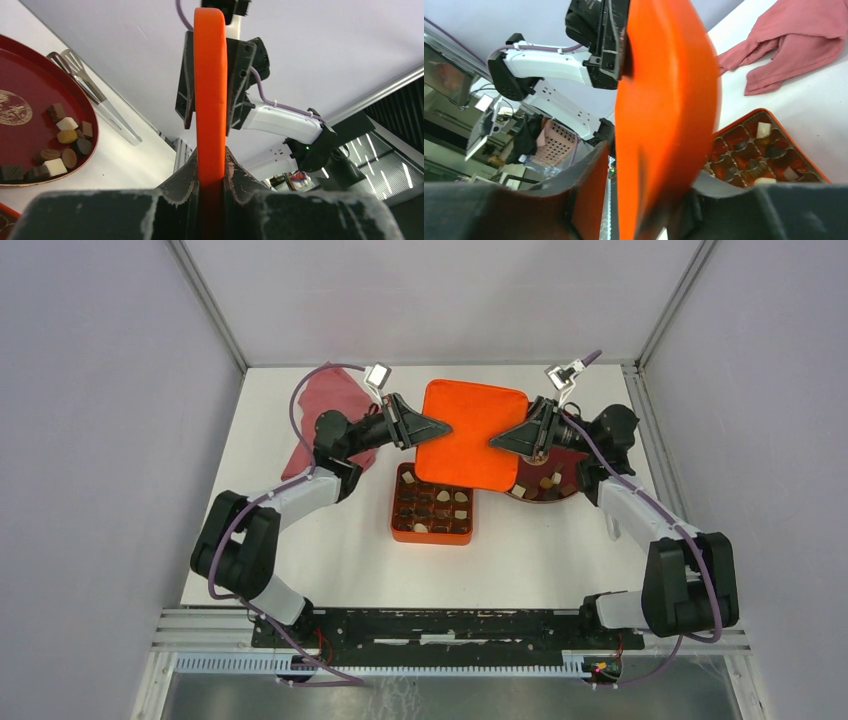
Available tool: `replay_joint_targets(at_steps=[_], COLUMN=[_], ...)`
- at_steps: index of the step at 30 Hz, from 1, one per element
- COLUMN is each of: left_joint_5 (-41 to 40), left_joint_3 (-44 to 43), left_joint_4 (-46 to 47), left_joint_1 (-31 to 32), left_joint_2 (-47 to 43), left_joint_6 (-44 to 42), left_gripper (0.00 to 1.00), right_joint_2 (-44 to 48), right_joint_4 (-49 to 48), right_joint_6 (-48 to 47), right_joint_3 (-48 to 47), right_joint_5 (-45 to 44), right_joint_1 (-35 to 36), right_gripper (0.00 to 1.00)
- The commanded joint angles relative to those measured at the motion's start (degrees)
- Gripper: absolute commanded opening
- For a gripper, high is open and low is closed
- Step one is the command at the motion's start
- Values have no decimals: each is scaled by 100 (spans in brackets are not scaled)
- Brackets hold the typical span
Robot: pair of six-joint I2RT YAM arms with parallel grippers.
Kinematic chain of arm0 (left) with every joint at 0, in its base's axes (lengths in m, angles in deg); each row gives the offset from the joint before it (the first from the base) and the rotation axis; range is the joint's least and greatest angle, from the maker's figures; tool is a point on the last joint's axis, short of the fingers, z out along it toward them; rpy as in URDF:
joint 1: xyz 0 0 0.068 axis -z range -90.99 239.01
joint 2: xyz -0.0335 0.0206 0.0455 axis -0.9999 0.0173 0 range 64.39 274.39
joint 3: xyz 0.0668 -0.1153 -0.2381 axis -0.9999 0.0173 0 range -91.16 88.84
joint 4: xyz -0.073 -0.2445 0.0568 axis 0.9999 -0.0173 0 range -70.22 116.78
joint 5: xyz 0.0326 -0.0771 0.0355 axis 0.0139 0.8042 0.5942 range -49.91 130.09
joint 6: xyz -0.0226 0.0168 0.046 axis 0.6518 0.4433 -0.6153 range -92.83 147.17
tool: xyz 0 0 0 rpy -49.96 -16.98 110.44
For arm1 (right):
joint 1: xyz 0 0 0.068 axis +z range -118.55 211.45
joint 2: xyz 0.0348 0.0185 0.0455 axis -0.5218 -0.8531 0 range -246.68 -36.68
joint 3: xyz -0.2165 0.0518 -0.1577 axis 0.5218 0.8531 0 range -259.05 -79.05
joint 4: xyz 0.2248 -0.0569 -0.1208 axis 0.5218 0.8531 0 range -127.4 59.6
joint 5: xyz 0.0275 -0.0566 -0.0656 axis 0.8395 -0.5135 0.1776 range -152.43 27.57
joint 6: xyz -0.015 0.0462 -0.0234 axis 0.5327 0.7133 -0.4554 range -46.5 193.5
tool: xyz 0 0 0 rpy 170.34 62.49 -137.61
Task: Pack the chocolate
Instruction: Adjust the box lid, then close the box lid on the packing box.
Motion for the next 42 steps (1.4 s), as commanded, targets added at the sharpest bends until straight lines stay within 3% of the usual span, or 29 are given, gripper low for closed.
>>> replay_joint_targets(at_steps=[1,3,6,8,12,16,20,24,26,32,42], left_joint_5=[10,-70,-328,-788,-2450,-4203,-4738,-4494,-4372,-4367,-4287], left_joint_3=[-132,-109,-71,-72,-314,-616,-696,-238,92,1095,1768], left_joint_4=[550,391,-196,-1130,-3965,-6485,-7947,-8176,-7929,-6941,-6434], left_joint_1=[2,4,3,-23,-60,-68,-69,-66,-68,-69,-72], left_joint_2=[-10,-36,-200,-556,-1699,-2545,-2627,-2688,-2905,-3711,-3347], left_joint_6=[266,181,-157,-720,-2515,-3526,-3774,-3504,-3459,-3325,-3100], left_gripper=[2,9,30,48,70,96,96,95,96,100,93], right_joint_2=[168,234,387,507,690,723,340,-260,-619,-1747,-2207], right_joint_4=[-1028,-1020,-1021,-1019,-778,769,1929,2427,2106,-890,-224], right_joint_6=[852,846,850,852,671,-493,-1284,-1699,-1362,1033,620], right_joint_3=[201,312,442,548,779,776,663,308,184,407,389], right_joint_5=[-63,-60,-56,-77,-63,-63,-2,-274,-434,-829,-1347], right_joint_1=[5,8,8,-2,-76,-76,370,1027,1218,1536,1831], right_gripper=[37,20,1,0,0,0,0,0,0,0,0])
